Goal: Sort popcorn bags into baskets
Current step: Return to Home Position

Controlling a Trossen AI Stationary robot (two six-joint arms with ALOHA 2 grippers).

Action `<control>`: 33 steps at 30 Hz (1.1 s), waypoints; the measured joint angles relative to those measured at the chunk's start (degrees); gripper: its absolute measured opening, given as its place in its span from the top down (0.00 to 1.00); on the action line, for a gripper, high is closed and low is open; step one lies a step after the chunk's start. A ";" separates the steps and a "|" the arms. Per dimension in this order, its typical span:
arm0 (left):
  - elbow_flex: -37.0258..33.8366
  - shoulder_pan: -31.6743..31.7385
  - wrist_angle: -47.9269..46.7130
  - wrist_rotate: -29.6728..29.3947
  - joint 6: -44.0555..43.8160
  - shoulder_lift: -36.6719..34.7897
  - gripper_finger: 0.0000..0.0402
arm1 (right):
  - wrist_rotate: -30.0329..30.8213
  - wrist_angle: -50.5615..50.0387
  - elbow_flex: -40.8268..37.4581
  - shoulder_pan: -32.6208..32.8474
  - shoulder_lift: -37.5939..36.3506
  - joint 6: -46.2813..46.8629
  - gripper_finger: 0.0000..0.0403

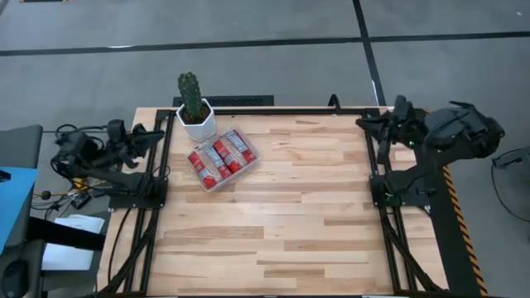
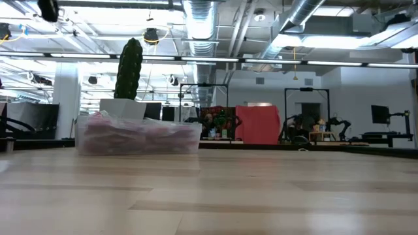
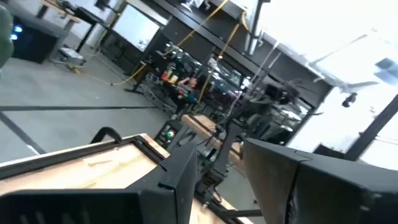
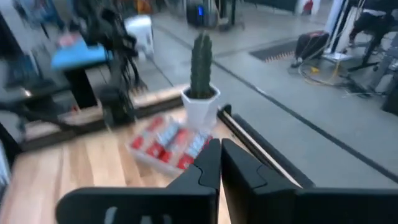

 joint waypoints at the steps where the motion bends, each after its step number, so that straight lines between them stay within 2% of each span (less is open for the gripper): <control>1: 0.00 0.00 -0.92 0.65 -0.05 -1.15 0.70 | -0.22 3.57 -3.17 -0.29 -2.41 -0.87 0.91; 4: 0.00 0.00 -3.66 2.72 2.28 -3.07 0.70 | -2.55 12.64 -12.03 -0.53 -9.74 -3.59 0.92; 8: -0.73 0.00 -7.32 3.52 6.07 -2.83 0.70 | -3.96 18.68 -23.67 -0.51 -19.98 -1.93 0.93; 12: -7.28 0.00 -7.46 4.42 3.34 -2.92 0.70 | -3.74 28.46 -37.52 -0.51 -30.62 -1.54 0.92; 15: -13.85 0.00 -2.41 5.79 -0.53 -2.90 0.70 | -4.24 36.34 -46.83 -0.51 -38.48 -3.55 0.92; 19: -22.78 -0.02 7.34 10.58 -0.22 -2.83 0.70 | -4.76 46.17 -57.80 -0.51 -47.47 -6.42 0.91; 26: -33.35 0.02 15.48 12.88 -0.67 -2.94 0.70 | -4.36 49.82 -65.70 -0.57 -47.18 -5.20 0.93; 29: -36.08 0.02 17.37 13.29 -1.17 -2.96 0.70 | -5.87 48.60 -68.16 -0.99 -48.21 -4.89 0.93; 33: -36.70 0.01 18.99 17.95 1.93 -2.59 0.70 | -7.80 49.20 -70.45 -1.08 -48.01 -7.54 0.93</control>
